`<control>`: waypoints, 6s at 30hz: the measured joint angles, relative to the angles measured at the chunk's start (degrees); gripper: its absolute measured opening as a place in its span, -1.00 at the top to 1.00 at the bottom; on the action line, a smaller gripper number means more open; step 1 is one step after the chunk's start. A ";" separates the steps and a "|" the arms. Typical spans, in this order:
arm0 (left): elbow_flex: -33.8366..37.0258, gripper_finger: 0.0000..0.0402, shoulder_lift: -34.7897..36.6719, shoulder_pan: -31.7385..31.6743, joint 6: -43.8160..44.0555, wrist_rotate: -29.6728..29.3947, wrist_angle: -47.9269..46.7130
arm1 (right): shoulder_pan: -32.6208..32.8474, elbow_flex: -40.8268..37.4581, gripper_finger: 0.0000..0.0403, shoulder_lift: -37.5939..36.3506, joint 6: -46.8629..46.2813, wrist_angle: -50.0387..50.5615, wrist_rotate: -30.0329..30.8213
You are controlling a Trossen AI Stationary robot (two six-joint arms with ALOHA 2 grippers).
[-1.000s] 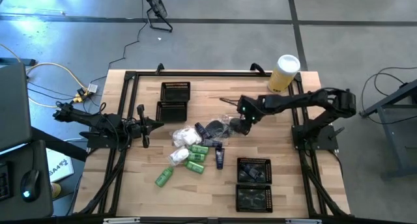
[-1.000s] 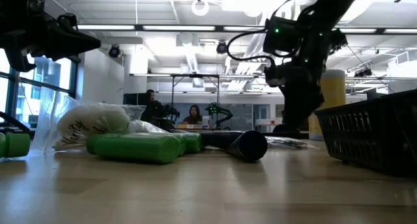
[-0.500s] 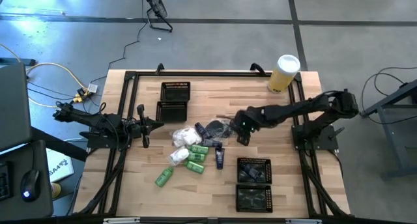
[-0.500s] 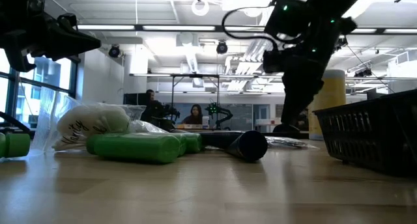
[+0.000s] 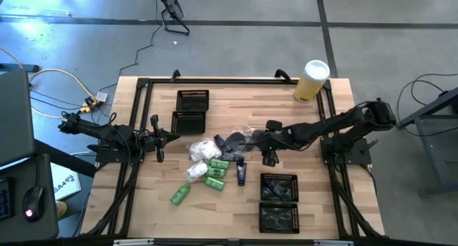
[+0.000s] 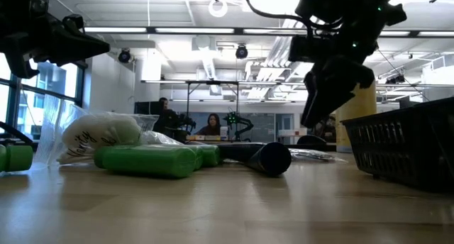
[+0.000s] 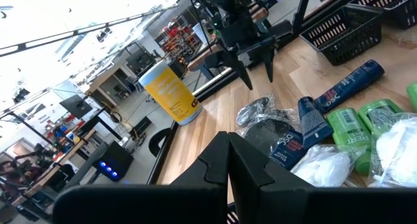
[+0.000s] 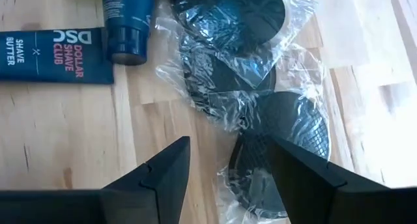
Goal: Pick & Place Travel size toiletries
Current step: Put the black hairbrush into the top black basket
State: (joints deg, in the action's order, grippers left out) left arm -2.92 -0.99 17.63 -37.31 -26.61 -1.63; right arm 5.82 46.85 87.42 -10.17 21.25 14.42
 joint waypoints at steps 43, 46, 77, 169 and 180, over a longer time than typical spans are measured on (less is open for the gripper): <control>0.00 1.00 0.00 0.01 -1.95 -0.07 0.12 | 0.42 19.52 0.01 19.74 -14.50 19.08 3.45; 0.00 1.00 0.02 0.00 -1.95 -0.04 0.11 | 0.56 19.50 0.01 19.74 -15.24 19.67 3.37; 0.00 1.00 0.02 0.01 -2.00 0.02 0.04 | 2.26 19.61 0.20 23.50 -18.64 17.90 9.24; 0.02 0.49 -4.92 0.00 4.63 -1.03 4.46 | -1.35 12.36 0.07 17.20 -19.48 12.56 13.93; 0.02 0.49 -4.92 0.00 4.61 -1.05 4.27 | -4.35 12.41 0.09 18.02 -24.85 12.33 11.97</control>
State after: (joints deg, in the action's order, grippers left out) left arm -2.90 -5.91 17.63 -32.70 -27.66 2.64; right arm 1.47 59.27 105.44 -35.01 33.58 26.39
